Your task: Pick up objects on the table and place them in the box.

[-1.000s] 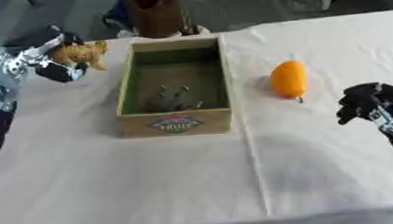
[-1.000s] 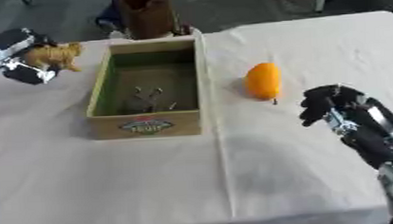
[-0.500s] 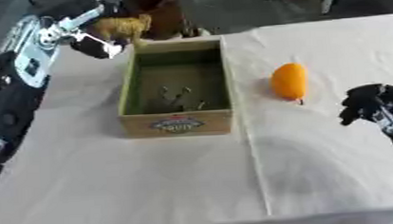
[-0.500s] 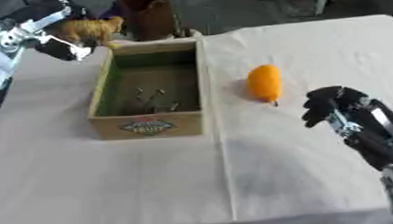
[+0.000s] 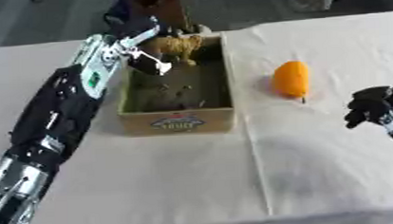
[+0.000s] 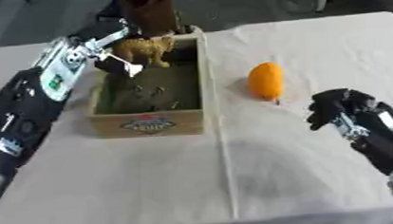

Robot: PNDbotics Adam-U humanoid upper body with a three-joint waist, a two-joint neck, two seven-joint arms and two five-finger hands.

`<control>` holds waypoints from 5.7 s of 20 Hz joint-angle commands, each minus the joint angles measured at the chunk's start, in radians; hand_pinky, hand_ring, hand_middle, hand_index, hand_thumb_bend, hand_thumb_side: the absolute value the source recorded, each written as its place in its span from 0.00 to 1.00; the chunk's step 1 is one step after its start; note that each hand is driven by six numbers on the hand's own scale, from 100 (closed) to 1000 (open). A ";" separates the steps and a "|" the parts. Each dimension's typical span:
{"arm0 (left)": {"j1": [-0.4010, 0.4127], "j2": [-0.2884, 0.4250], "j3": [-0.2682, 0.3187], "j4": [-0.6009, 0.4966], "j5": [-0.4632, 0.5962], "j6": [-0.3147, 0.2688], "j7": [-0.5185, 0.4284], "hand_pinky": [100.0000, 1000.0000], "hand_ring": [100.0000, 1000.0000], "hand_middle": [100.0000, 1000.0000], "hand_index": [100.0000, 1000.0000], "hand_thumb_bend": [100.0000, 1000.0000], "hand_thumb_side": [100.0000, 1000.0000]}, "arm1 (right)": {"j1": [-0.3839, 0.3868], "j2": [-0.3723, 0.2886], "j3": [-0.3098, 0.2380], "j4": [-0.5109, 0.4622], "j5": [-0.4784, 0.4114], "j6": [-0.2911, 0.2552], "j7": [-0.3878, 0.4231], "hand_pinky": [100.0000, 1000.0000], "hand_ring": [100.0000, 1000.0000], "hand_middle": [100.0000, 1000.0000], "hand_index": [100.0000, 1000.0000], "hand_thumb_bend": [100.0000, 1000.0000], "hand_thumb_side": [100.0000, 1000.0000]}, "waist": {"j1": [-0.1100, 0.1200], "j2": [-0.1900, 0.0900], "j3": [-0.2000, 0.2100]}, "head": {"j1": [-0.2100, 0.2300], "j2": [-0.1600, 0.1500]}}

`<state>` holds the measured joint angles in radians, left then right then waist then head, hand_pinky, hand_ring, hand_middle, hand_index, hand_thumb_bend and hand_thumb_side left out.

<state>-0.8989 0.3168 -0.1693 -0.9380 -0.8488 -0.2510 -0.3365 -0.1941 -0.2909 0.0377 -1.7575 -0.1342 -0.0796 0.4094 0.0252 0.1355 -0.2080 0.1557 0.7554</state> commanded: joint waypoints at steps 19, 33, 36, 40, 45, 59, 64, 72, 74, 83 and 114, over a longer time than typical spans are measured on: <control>0.112 0.164 0.013 -0.284 0.218 0.050 -0.042 0.70 0.73 0.72 0.80 0.64 0.77 | -0.003 -0.009 -0.017 -0.006 0.004 -0.001 -0.008 0.50 0.54 0.55 0.70 0.00 0.46 | 0.000 -0.024 0.045 | -0.033 0.003; 0.436 0.280 0.170 -0.808 0.723 0.212 0.240 0.55 0.58 0.53 0.66 0.22 0.68 | -0.094 -0.162 -0.004 0.018 0.009 -0.072 -0.008 0.51 0.56 0.56 0.71 0.00 0.36 | -0.007 -0.032 0.109 | -0.071 0.002; 0.517 0.251 0.190 -0.873 0.786 0.224 0.288 0.53 0.57 0.53 0.66 0.21 0.66 | -0.153 -0.238 0.007 0.041 0.017 -0.114 -0.016 0.52 0.57 0.58 0.72 0.00 0.29 | -0.010 -0.031 0.126 | -0.080 0.006; 0.596 0.205 0.213 -0.933 0.814 0.237 0.324 0.52 0.56 0.53 0.65 0.20 0.66 | -0.232 -0.331 0.040 0.082 0.054 -0.185 -0.001 0.55 0.62 0.63 0.76 0.00 0.23 | -0.013 -0.031 0.149 | -0.090 0.008; 0.668 0.154 0.227 -0.977 0.839 0.249 0.353 0.51 0.56 0.52 0.65 0.20 0.66 | -0.326 -0.405 0.094 0.199 0.171 -0.286 0.041 0.58 0.66 0.68 0.78 0.00 0.23 | -0.014 -0.033 0.176 | -0.110 0.011; 0.716 0.048 0.227 -0.983 0.892 0.272 0.374 0.50 0.54 0.51 0.65 0.19 0.67 | -0.536 -0.309 0.121 0.671 0.596 -0.488 0.033 0.64 0.75 0.78 0.87 0.41 0.37 | -0.008 -0.025 0.224 | -0.139 0.009; 0.719 0.035 0.226 -0.988 0.896 0.274 0.372 0.50 0.54 0.51 0.65 0.18 0.67 | -0.587 -0.259 0.088 0.804 0.758 -0.488 -0.073 0.65 0.76 0.78 0.88 0.40 0.38 | -0.003 -0.023 0.239 | -0.151 0.014; 0.724 0.024 0.225 -0.994 0.898 0.275 0.369 0.50 0.54 0.51 0.65 0.17 0.67 | -0.627 -0.212 0.051 0.955 1.015 -0.432 -0.249 0.64 0.74 0.73 0.83 0.39 0.27 | 0.000 -0.026 0.257 | -0.165 0.015; 0.725 0.023 0.226 -0.995 0.897 0.275 0.367 0.50 0.54 0.51 0.65 0.17 0.67 | -0.627 -0.209 0.049 0.973 1.074 -0.427 -0.287 0.64 0.72 0.67 0.78 0.36 0.19 | 0.000 -0.027 0.260 | -0.166 0.015; 0.730 0.021 0.228 -0.994 0.895 0.276 0.365 0.50 0.55 0.51 0.65 0.17 0.67 | -0.615 -0.227 0.035 0.995 1.210 -0.429 -0.406 0.59 0.63 0.37 0.44 0.14 0.16 | -0.008 -0.031 0.262 | -0.161 0.015; 0.664 -0.023 0.185 -1.001 0.934 0.267 0.305 0.50 0.54 0.51 0.65 0.16 0.67 | -0.813 -0.113 0.057 0.903 0.917 -0.414 -0.322 0.51 0.55 0.21 0.29 0.00 0.05 | -0.007 -0.028 0.392 | -0.258 -0.018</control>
<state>-0.2185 0.2883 0.0182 -1.9159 0.0777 0.0181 -0.0238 -0.9773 -0.3986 0.1084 -0.8627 0.7628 -0.4949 0.0978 0.0164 0.1209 0.1876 -0.0904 0.7513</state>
